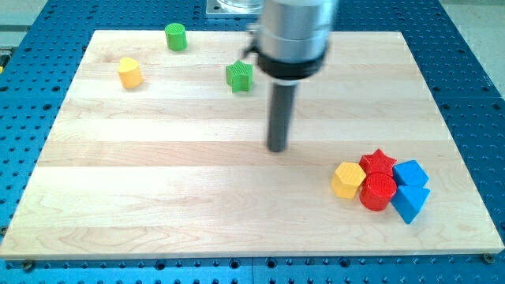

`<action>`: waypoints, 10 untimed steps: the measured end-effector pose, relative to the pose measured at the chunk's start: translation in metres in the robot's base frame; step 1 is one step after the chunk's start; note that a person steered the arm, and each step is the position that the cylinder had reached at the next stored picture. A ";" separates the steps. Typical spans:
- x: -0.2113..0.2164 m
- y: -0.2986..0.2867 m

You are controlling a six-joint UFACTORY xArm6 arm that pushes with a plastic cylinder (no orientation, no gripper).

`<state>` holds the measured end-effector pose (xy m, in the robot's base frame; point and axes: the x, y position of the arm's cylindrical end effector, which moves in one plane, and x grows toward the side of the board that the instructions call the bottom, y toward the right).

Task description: Move the green star and heart to the red star

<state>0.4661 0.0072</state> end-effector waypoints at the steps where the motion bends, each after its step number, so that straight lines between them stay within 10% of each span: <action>1: -0.020 -0.088; 4: -0.163 -0.052; 9: -0.051 0.087; 10: -0.099 0.081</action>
<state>0.3670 0.0883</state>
